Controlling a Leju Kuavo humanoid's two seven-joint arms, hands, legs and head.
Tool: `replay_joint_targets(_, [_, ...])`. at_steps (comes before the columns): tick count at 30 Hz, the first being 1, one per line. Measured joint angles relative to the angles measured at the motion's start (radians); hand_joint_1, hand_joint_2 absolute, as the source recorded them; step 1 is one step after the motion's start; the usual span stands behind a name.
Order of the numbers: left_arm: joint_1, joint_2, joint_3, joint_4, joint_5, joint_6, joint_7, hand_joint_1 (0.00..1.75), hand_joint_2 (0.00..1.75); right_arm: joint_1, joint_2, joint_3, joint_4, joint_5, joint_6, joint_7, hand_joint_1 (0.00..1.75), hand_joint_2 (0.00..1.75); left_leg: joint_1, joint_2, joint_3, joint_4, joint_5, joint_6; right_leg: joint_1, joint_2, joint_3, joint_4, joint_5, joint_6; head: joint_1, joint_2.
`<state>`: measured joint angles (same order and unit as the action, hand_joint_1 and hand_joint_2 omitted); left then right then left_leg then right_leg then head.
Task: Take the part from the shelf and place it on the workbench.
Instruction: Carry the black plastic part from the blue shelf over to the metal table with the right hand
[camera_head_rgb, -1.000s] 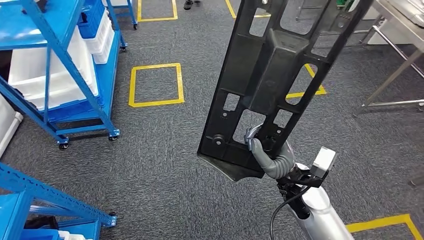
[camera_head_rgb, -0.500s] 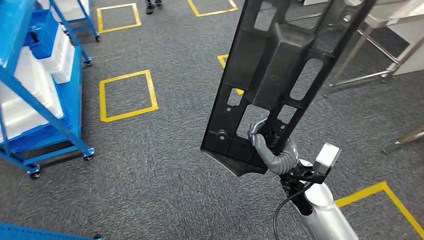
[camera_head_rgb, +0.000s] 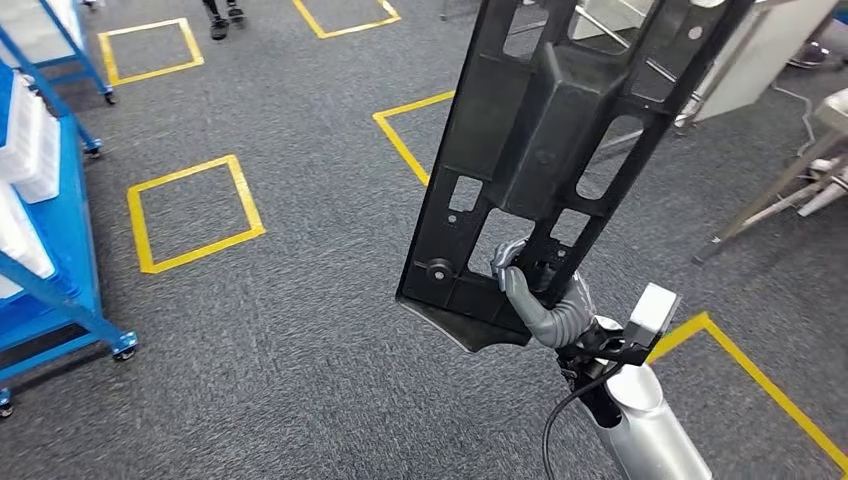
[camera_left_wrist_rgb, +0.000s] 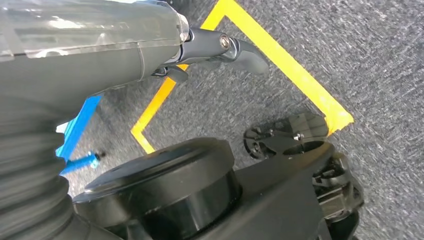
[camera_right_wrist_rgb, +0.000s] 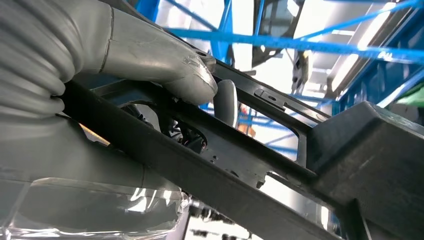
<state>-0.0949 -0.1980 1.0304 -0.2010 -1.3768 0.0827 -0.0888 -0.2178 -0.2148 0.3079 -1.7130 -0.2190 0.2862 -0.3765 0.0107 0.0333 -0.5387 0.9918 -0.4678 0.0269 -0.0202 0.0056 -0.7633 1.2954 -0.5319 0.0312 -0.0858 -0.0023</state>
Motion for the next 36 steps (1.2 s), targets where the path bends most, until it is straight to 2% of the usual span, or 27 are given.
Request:
replay_joint_targets(1, [0.000, 0.000, 0.000, 0.000, 0.001, 0.001, -0.001, 0.00, 1.75, 0.000, 0.000, 0.000, 0.002, 0.000, 0.000, 0.001, 1.75, 1.75, 0.000, 0.012, 0.002, 0.000, -0.002, -0.001, -0.002, -0.005, 0.010, -0.019, 0.020, 0.001, 0.000, 0.000])
replay_joint_targets(2, [0.000, 0.000, 0.000, 0.000, 0.002, 0.001, -0.001, 0.00, 1.75, -0.001, 0.000, 0.000, 0.003, 0.000, 0.001, 0.002, 1.75, 1.75, 0.000, 0.022, 0.004, 0.001, -0.005, -0.004, -0.003, -0.014, 0.038, -0.073, 0.051, 0.001, 0.000, 0.000])
replay_joint_targets(4, [-0.001, -0.002, 0.001, 0.000, 0.004, 0.002, 0.001, 0.00, 1.75, -0.009, 0.000, 0.000, 0.003, 0.000, 0.004, 0.003, 1.75, 1.75, -0.004, 0.042, 0.010, 0.003, -0.013, -0.013, 0.001, -0.064, 0.110, -0.210, 0.099, -0.005, 0.000, 0.000])
replay_joint_targets(6, [-0.001, -0.002, 0.002, 0.000, 0.006, 0.002, 0.008, 0.00, 1.75, -0.020, 0.000, 0.001, 0.003, 0.000, 0.005, 0.004, 1.75, 1.75, -0.012, 0.062, 0.016, 0.004, -0.023, -0.024, 0.009, -0.089, 0.140, -0.272, 0.107, -0.017, 0.000, 0.000])
replay_joint_targets(8, [-0.001, -0.003, 0.003, 0.000, 0.006, 0.000, 0.019, 0.00, 1.75, -0.026, 0.000, 0.001, 0.003, 0.000, 0.005, 0.007, 1.75, 1.75, -0.014, 0.082, 0.022, 0.003, -0.030, -0.035, 0.012, -0.063, 0.139, -0.273, 0.106, -0.030, 0.000, 0.000])
replay_joint_targets(9, [-0.002, -0.003, 0.003, 0.000, 0.006, 0.000, 0.025, 0.00, 1.75, -0.026, 0.000, 0.001, 0.002, 0.000, 0.004, 0.009, 1.75, 1.75, -0.012, 0.076, 0.024, 0.008, -0.037, -0.041, 0.011, -0.051, 0.139, -0.275, 0.107, -0.036, 0.000, 0.000])
replay_joint_targets(10, [-0.003, -0.003, 0.003, 0.000, 0.006, -0.002, 0.029, 0.00, 1.75, -0.027, -0.001, 0.001, 0.001, 0.001, 0.004, 0.011, 1.75, 1.75, -0.008, 0.058, 0.017, 0.029, -0.053, -0.046, 0.010, -0.039, 0.140, -0.277, 0.108, -0.042, 0.000, 0.000])
replay_joint_targets(11, [-0.003, -0.004, 0.003, 0.000, 0.006, -0.003, 0.032, 0.00, 1.75, -0.028, -0.002, 0.001, 0.001, 0.001, 0.003, 0.013, 1.75, 1.75, -0.006, 0.032, -0.001, 0.070, -0.079, -0.050, 0.008, -0.028, 0.141, -0.279, 0.110, -0.048, 0.000, 0.000])
replay_joint_targets(13, [-0.004, -0.004, 0.005, 0.000, 0.008, -0.006, 0.035, 0.00, 1.75, -0.029, -0.003, 0.002, 0.000, 0.001, 0.003, 0.015, 1.75, 1.75, -0.003, -0.013, -0.063, 0.202, -0.145, -0.052, 0.010, -0.006, 0.141, -0.280, 0.110, -0.056, 0.000, 0.000])
replay_joint_targets(14, [-0.006, -0.005, 0.006, 0.000, 0.008, -0.006, 0.035, 0.00, 1.75, -0.029, -0.004, 0.002, 0.000, 0.002, 0.003, 0.015, 1.75, 1.75, -0.003, -0.020, -0.094, 0.263, -0.165, -0.052, 0.012, 0.007, 0.141, -0.279, 0.110, -0.058, 0.000, 0.000])
replay_joint_targets(15, [-0.008, -0.005, 0.006, 0.000, 0.009, -0.007, 0.035, 0.00, 1.75, -0.028, -0.004, 0.002, 0.000, 0.002, 0.003, 0.016, 1.75, 1.75, -0.004, -0.023, -0.112, 0.295, -0.167, -0.050, 0.014, 0.022, 0.141, -0.279, 0.110, -0.058, 0.000, 0.000])
replay_joint_targets(16, [-0.010, -0.005, 0.006, 0.000, 0.009, -0.007, 0.036, 0.00, 1.75, -0.028, -0.004, 0.002, 0.000, 0.002, 0.003, 0.016, 1.75, 1.75, -0.004, -0.025, -0.114, 0.289, -0.148, -0.047, 0.016, 0.037, 0.142, -0.278, 0.110, -0.058, 0.000, 0.000])
replay_joint_targets(17, [-0.010, -0.005, 0.006, 0.000, 0.008, -0.007, 0.037, 0.00, 1.75, -0.028, -0.004, 0.003, 0.000, 0.002, 0.003, 0.017, 1.75, 1.75, -0.005, -0.031, -0.098, 0.245, -0.112, -0.042, 0.017, 0.052, 0.144, -0.277, 0.110, -0.058, 0.000, 0.000])
replay_joint_targets(18, [-0.009, -0.005, 0.006, 0.000, 0.008, -0.007, 0.038, 0.00, 1.75, -0.028, -0.004, 0.003, 0.000, 0.002, 0.003, 0.017, 1.75, 1.75, -0.005, -0.049, -0.071, 0.176, -0.069, -0.035, 0.017, 0.067, 0.145, -0.276, 0.110, -0.058, 0.000, 0.000])
replay_joint_targets(20, [-0.006, -0.005, 0.006, 0.000, 0.007, -0.007, 0.040, 0.00, 1.75, -0.029, -0.004, 0.003, -0.001, 0.002, 0.003, 0.017, 1.75, 1.75, -0.005, -0.094, -0.025, 0.058, -0.019, -0.022, 0.016, 0.095, 0.142, -0.273, 0.111, -0.052, 0.000, 0.000])
replay_joint_targets(21, [-0.004, -0.005, 0.007, 0.000, 0.007, -0.007, 0.040, 0.00, 1.75, -0.029, -0.004, 0.004, -0.001, 0.002, 0.003, 0.017, 1.75, 1.75, -0.006, -0.110, -0.015, 0.029, -0.012, -0.019, 0.014, 0.106, 0.139, -0.273, 0.113, -0.047, 0.000, 0.000])
replay_joint_targets(23, [-0.005, -0.005, 0.007, 0.000, 0.006, -0.006, 0.035, 0.00, 1.75, -0.027, -0.004, 0.004, -0.002, 0.002, 0.002, 0.017, 1.75, 1.75, -0.008, -0.101, -0.008, 0.015, -0.012, -0.013, 0.008, 0.131, 0.134, -0.277, 0.119, -0.031, 0.000, 0.000])
replay_joint_targets(24, [-0.006, -0.006, 0.007, 0.000, 0.006, -0.005, 0.031, 0.00, 1.75, -0.025, -0.004, 0.003, -0.002, 0.003, 0.002, 0.017, 1.75, 1.75, -0.008, -0.089, -0.004, 0.008, -0.008, -0.008, 0.008, 0.128, 0.132, -0.276, 0.118, -0.025, 0.000, 0.000])
replay_joint_targets(25, [-0.008, -0.006, 0.007, 0.000, 0.006, -0.004, 0.027, 0.00, 1.75, -0.024, -0.004, 0.003, -0.003, 0.003, 0.002, 0.018, 1.75, 1.75, -0.006, -0.077, 0.001, 0.000, -0.003, -0.003, 0.010, 0.111, 0.126, -0.265, 0.111, -0.021, 0.000, 0.000])
replay_joint_targets(26, [-0.008, -0.007, 0.007, 0.000, 0.006, -0.002, 0.022, 0.00, 1.75, -0.025, -0.003, 0.002, -0.005, 0.003, 0.003, 0.018, 1.75, 1.75, -0.004, -0.064, 0.005, -0.007, 0.002, 0.001, 0.012, 0.083, 0.111, -0.234, 0.092, -0.018, 0.000, 0.000])
replay_joint_targets(28, [-0.006, -0.008, 0.007, 0.000, 0.005, -0.001, 0.013, 0.00, 1.75, -0.026, 0.000, 0.001, -0.007, 0.005, 0.004, 0.019, 1.75, 1.75, -0.005, -0.038, 0.007, -0.012, 0.004, 0.006, 0.010, 0.024, 0.056, -0.118, 0.032, -0.013, 0.000, 0.000])
replay_joint_targets(29, [-0.004, -0.008, 0.007, 0.000, 0.005, 0.000, 0.010, 0.00, 1.75, -0.027, 0.001, 0.001, -0.008, 0.005, 0.004, 0.019, 1.75, 1.75, -0.007, -0.024, 0.007, -0.012, 0.003, 0.007, 0.007, 0.010, 0.025, -0.056, 0.007, -0.009, 0.000, 0.000])
replay_joint_targets(30, [-0.002, -0.008, 0.007, 0.000, 0.005, 0.001, 0.008, 0.00, 1.75, -0.026, 0.002, 0.001, -0.007, 0.005, 0.005, 0.019, 1.75, 1.75, -0.008, -0.011, 0.007, -0.011, 0.001, 0.007, 0.003, 0.003, 0.007, -0.017, -0.002, -0.006, 0.000, 0.000])
replay_joint_targets(31, [-0.002, -0.008, 0.007, 0.000, 0.005, 0.002, 0.008, 0.00, 1.75, -0.026, 0.002, 0.001, -0.007, 0.005, 0.004, 0.020, 1.75, 1.75, -0.008, 0.002, 0.008, -0.009, -0.001, 0.006, -0.001, -0.001, 0.006, -0.013, 0.006, -0.002, 0.000, 0.000])
replay_joint_targets(33, [-0.003, -0.009, 0.007, 0.000, 0.005, 0.002, 0.008, 0.00, 1.75, -0.028, 0.002, 0.001, -0.007, 0.005, 0.005, 0.021, 1.75, 1.75, -0.007, 0.026, 0.010, -0.004, -0.009, 0.000, -0.006, -0.021, 0.063, -0.115, 0.065, 0.002, 0.000, 0.000])
replay_joint_targets(34, [-0.003, -0.009, 0.007, 0.000, 0.005, 0.002, 0.010, 0.00, 1.75, -0.030, 0.002, 0.001, -0.007, 0.005, 0.005, 0.021, 1.75, 1.75, -0.009, 0.036, 0.011, -0.001, -0.014, -0.004, -0.003, -0.043, 0.100, -0.181, 0.086, 0.000, 0.000, 0.000])
replay_joint_targets(36, [-0.004, -0.010, 0.007, 0.000, 0.005, 0.002, 0.017, 0.00, 1.75, -0.034, 0.002, 0.001, -0.008, 0.005, 0.005, 0.021, 1.75, 1.75, -0.013, 0.054, 0.016, 0.004, -0.024, -0.016, 0.003, -0.070, 0.144, -0.262, 0.103, -0.009, 0.000, 0.000])
